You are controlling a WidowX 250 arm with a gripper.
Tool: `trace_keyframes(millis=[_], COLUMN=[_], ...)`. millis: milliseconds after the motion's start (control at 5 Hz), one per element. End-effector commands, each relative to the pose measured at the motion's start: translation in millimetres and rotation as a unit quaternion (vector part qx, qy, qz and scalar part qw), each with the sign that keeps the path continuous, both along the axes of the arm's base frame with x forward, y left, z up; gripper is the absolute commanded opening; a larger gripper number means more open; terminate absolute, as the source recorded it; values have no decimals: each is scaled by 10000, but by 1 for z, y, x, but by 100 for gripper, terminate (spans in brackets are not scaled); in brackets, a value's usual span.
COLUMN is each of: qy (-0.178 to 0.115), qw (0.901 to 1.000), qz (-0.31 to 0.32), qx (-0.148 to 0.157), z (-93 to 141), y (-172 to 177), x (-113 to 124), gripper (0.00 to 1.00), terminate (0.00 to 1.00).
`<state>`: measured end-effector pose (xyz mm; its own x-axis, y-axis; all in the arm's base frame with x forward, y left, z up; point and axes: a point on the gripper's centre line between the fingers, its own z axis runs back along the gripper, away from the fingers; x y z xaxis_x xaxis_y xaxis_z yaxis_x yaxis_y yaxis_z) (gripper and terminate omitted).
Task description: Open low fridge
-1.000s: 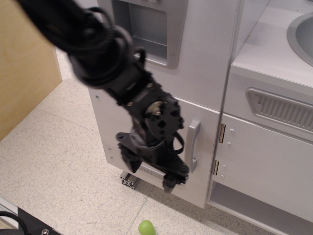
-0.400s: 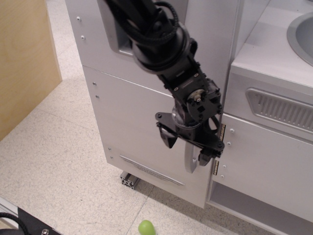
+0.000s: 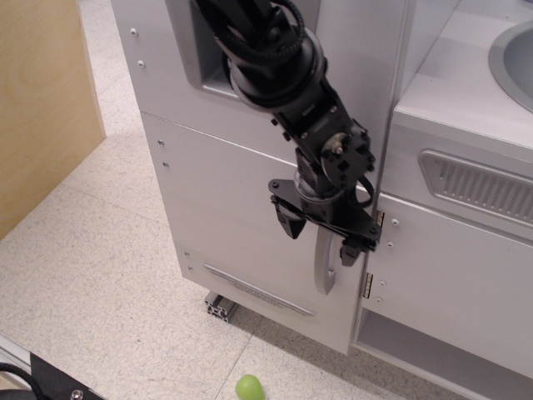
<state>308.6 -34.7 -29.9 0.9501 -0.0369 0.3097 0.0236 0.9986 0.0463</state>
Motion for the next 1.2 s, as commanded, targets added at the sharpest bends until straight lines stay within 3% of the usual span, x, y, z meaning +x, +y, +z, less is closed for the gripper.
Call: trace_keyframes(millis=[0,600,800,1000], qy=[-328,-214,-130,108], qw=[9994,9990,9981,9989], qz=[-99,-374,-582,-448], qx=[6,71,127,-118], z=[8,7,15,41], y=[2,6,10,12], x=[9,-36,-56,-66], gripper=[0,0,100,100], terminate=[0,0,0,0])
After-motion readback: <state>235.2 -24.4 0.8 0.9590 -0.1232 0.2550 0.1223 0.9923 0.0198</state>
